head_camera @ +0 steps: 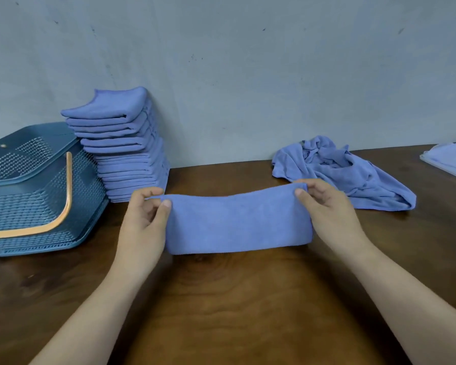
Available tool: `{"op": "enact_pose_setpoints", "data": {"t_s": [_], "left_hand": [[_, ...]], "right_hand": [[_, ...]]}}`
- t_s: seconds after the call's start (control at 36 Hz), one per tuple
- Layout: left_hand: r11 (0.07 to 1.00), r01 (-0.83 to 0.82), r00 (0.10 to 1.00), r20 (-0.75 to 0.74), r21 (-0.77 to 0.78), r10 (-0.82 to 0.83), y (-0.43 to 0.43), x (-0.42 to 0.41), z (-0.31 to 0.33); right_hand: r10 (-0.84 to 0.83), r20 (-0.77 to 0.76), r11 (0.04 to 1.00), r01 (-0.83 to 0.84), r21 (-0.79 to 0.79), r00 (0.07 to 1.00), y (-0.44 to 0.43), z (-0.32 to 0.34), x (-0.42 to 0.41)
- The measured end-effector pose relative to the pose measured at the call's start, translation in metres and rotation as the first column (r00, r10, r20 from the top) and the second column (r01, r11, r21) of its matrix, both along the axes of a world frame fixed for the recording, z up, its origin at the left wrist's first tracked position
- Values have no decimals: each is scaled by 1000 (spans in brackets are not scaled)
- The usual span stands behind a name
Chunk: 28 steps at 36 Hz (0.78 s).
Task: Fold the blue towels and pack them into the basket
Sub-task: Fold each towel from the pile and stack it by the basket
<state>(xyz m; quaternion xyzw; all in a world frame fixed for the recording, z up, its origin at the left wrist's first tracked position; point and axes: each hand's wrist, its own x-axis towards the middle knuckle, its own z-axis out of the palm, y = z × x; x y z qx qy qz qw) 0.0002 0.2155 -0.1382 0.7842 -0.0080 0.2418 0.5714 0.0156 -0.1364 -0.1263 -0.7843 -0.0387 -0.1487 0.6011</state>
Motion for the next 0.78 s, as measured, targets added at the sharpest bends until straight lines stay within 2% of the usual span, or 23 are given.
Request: {"op": "enact_pose_setpoints", "data": {"t_s": [0.11, 0.19, 0.25, 0.42, 0.56, 0.78], "left_hand": [[995, -81, 991, -103, 64, 87, -2, 45, -9], [993, -27, 967, -249, 111, 54, 3, 60, -29], [989, 12, 955, -294, 148, 32, 8, 63, -40], [982, 90, 941, -338, 164, -30, 13, 66, -45], [981, 67, 947, -321, 184, -5, 11, 63, -43], [948, 33, 953, -295, 317, 65, 4, 60, -40]], "right_hand": [[-98, -60, 994, 94, -61, 993, 6, -15, 45], [-98, -169, 978, 64, -201, 981, 6, -36, 59], [-107, -207, 959, 46, -279, 973, 2, -47, 62], [-102, -170, 941, 40, -336, 980, -1, -60, 62], [-157, -137, 924, 97, -369, 978, 2, -59, 60], [-193, -142, 896, 116, -428, 971, 4, -57, 59]]}}
